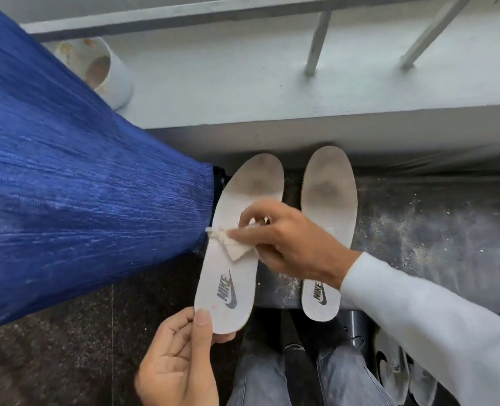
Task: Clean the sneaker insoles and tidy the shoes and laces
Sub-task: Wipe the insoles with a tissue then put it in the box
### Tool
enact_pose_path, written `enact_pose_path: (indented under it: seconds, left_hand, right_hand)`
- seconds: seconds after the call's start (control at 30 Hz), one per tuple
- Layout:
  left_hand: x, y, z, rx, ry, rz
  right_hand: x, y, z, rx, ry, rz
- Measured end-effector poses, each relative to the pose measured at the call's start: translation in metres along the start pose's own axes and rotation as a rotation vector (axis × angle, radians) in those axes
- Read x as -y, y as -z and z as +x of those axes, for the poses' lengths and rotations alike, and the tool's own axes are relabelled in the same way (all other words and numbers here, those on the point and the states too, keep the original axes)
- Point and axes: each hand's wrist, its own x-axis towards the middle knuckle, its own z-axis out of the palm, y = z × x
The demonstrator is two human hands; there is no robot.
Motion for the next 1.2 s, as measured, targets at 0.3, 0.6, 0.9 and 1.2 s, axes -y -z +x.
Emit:
enact_pose_path:
  seconds: [0.3,0.6,0.9,1.2]
  left_hand:
    - [0.0,0.006,0.005,0.0,0.038,0.061]
    - [0.004,0.011,0.013,0.005,0.085,0.072]
    - [-0.009,0.014,0.016,0.085,0.173,0.138]
    - [-0.017,0.021,0.022,0.116,0.202,0.178]
  right_hand:
    - [-0.05,0.028,0.041,-0.29,-0.328,-0.288]
    - [0.04,0.004,-0.01,0.173,0.177,0.042]
    - [-0.052,0.016,0.042,-0.101,-0.36,-0.551]
    - [-0.008,0.003,0.019,-0.012,0.031,-0.166]
